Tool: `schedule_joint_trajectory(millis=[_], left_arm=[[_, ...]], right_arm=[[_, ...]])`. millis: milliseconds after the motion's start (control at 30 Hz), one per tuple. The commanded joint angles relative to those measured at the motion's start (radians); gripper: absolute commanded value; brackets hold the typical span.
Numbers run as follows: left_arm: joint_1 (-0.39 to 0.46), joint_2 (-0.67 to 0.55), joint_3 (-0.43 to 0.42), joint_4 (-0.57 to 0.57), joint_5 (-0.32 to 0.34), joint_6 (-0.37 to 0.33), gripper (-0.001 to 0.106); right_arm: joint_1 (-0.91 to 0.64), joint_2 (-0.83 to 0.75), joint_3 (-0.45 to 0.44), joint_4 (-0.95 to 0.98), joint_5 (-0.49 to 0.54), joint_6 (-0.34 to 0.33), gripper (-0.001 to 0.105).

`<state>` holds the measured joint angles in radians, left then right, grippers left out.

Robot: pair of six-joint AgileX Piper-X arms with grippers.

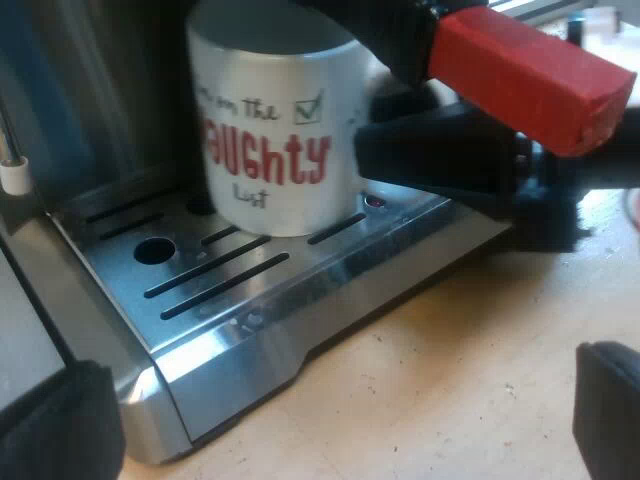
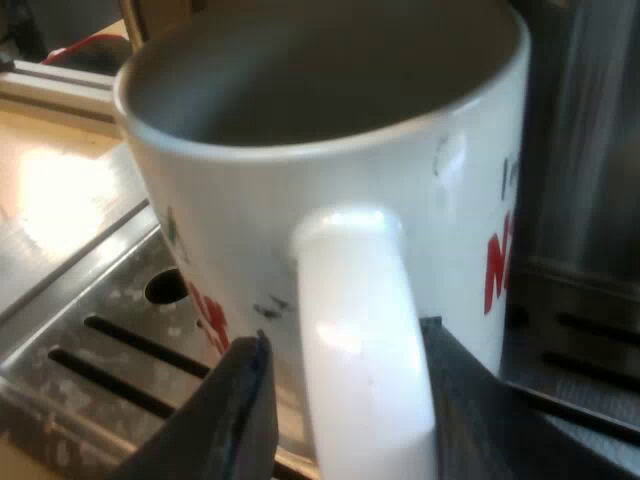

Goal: Place mug into machine

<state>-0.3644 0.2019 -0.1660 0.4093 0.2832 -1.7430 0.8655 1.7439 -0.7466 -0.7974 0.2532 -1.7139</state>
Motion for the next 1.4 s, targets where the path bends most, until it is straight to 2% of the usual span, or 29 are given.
schedule_joint_trajectory(millis=[33,167,333,433,600,733,833,933,967,1033,1067,1167,1267,1367,1400], left_arm=[[-0.005,-0.003,-0.002,-0.019,0.006,-0.002,0.093],[-0.005,-0.003,-0.002,-0.019,0.006,-0.002,0.093],[-0.005,-0.003,-0.002,-0.019,0.006,-0.002,0.093],[-0.005,-0.003,-0.002,-0.019,0.006,-0.002,0.093],[-0.005,-0.003,-0.002,-0.030,0.006,-0.007,0.093],[-0.005,-0.003,-0.059,0.004,0.006,-0.010,0.093],[-0.005,-0.003,-0.096,0.029,0.006,-0.010,0.093],[-0.005,-0.005,-0.143,0.042,0.006,-0.008,0.093],[-0.005,-0.005,-0.152,0.042,0.006,-0.008,0.093],[-0.005,-0.005,-0.183,0.042,0.006,-0.008,0.093],[-0.005,-0.005,-0.196,0.042,0.006,-0.008,0.093],[-0.005,-0.007,-0.246,0.042,0.006,-0.008,0.093],[-0.005,-0.007,-0.284,0.046,0.006,-0.008,0.093],[-0.005,-0.007,-0.322,0.073,0.006,-0.008,0.093],[-0.005,-0.009,-0.353,0.121,0.006,-0.008,0.093]], right_arm=[[0.002,0.024,-0.038,-0.011,-0.007,-0.006,0.034],[0.002,0.038,-0.070,-0.006,-0.003,-0.002,0.034],[0.007,0.008,-0.054,0.027,0.015,0.016,0.034],[0.013,-0.064,-0.008,0.125,0.072,0.018,0.034],[0.024,-0.203,0.089,0.222,0.082,0.036,0.034],[0.049,-0.349,0.157,0.342,0.092,0.036,0.034],[0.069,-0.404,0.163,0.397,0.111,0.036,0.032],[0.124,-0.533,0.162,0.534,0.177,0.036,0.018],[0.133,-0.551,0.162,0.545,0.185,0.036,0.016],[0.165,-0.619,0.162,0.591,0.199,0.036,0.003],[0.173,-0.635,0.162,0.604,0.199,0.036,0.000],[0.211,-0.704,0.162,0.630,0.225,0.036,0.000],[0.256,-0.757,0.141,0.671,0.302,0.036,0.000],[0.284,-0.783,0.108,0.710,0.328,0.036,0.000],[0.287,-0.784,0.104,0.716,0.331,0.036,0.000]])
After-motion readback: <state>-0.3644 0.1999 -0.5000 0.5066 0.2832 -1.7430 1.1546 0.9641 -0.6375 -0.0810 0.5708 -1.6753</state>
